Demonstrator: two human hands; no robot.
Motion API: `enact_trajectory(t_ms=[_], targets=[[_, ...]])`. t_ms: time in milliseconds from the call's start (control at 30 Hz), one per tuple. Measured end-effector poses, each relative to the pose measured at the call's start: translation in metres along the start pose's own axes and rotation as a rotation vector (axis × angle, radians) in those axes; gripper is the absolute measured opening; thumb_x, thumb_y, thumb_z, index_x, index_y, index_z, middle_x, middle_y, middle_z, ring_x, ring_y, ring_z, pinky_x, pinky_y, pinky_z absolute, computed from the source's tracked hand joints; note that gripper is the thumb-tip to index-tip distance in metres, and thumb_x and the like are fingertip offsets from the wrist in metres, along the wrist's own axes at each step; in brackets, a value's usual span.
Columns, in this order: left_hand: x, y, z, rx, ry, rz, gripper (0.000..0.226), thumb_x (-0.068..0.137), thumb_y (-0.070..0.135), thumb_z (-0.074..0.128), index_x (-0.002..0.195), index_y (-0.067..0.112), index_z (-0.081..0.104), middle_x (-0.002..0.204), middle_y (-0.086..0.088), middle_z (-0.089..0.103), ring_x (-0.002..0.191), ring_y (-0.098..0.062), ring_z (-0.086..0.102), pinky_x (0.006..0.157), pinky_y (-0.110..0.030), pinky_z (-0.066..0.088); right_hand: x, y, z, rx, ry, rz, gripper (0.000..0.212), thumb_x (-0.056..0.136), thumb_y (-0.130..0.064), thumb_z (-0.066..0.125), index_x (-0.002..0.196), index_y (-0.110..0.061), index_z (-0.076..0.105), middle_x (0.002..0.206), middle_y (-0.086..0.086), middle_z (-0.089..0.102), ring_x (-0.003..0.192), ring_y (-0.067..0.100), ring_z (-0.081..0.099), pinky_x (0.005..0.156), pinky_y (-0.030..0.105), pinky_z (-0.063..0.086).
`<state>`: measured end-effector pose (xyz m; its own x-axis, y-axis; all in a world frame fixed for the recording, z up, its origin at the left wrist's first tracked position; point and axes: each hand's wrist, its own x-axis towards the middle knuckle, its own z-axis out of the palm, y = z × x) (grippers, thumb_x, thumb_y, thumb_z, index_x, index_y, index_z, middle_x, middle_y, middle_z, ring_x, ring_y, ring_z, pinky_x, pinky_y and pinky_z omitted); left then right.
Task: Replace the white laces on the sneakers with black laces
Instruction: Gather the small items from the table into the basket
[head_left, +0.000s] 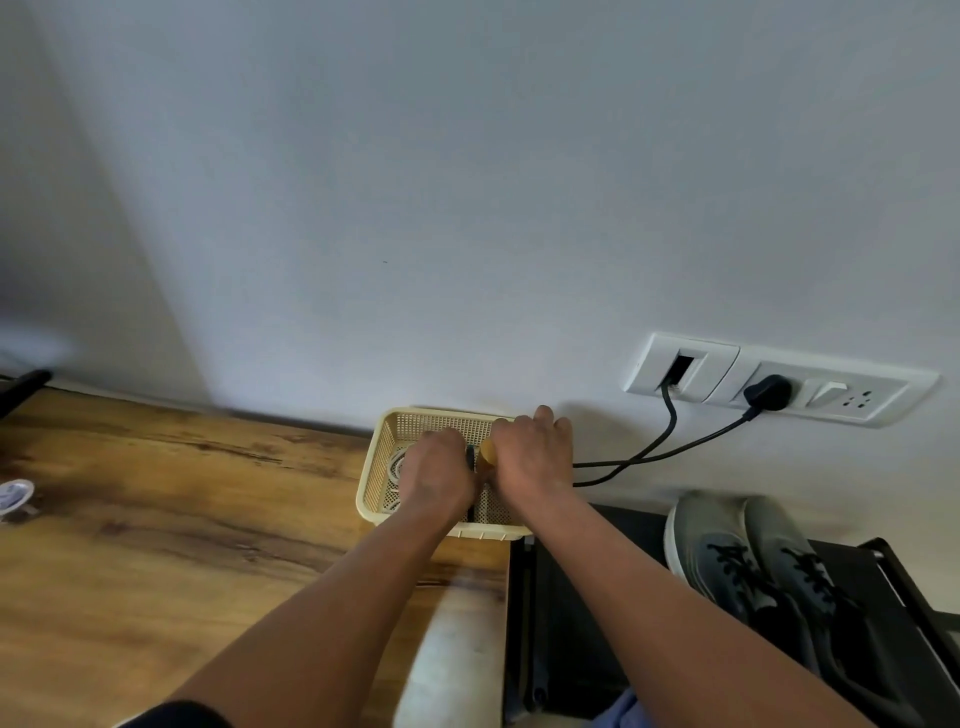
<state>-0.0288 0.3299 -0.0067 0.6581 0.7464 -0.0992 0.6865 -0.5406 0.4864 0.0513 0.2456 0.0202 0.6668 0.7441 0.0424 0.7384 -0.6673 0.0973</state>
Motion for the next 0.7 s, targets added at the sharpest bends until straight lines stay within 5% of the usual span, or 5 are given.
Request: enact_trajectory(t_ms=[333,467,700], targets=[[-0.013,-0.019,-0.066,-0.019,0.054,0.058,0.029,0.073,0.014,0.073,0.062,0.015,0.046,0.064,-0.010,0.054,0.071,-0.034,0.062,0.050,-0.028,0.035,-0.004,-0.044,-0.041,0.071,0.105,-0.121,0.009,0.090,-0.021,0.067,0.097,-0.021,0.061,0.096,0.001,0.066,0.106,0.029,0.054,0.073,0.037,0.031],[-0.028,-0.065,-0.099,0.051,0.115,0.031,0.013,0.083,0.016,0.069,0.095,0.011,0.070,0.090,-0.006,0.070,0.087,-0.030,0.067,0.069,-0.036,0.057,-0.009,-0.089,-0.052,0.157,0.137,-0.247,0.019,0.092,-0.024,0.062,0.110,-0.020,0.061,0.102,0.002,0.065,0.106,0.029,0.055,0.073,0.037,0.036],[-0.064,-0.178,-0.169,0.132,0.278,-0.157,0.022,0.088,0.036,0.071,0.109,0.030,0.072,0.109,0.003,0.073,0.099,-0.023,0.069,0.077,-0.031,0.053,-0.009,-0.190,-0.059,0.403,0.108,-0.527,0.038,0.094,-0.031,0.067,0.130,-0.020,0.062,0.115,0.004,0.069,0.111,0.029,0.058,0.088,0.037,0.049]])
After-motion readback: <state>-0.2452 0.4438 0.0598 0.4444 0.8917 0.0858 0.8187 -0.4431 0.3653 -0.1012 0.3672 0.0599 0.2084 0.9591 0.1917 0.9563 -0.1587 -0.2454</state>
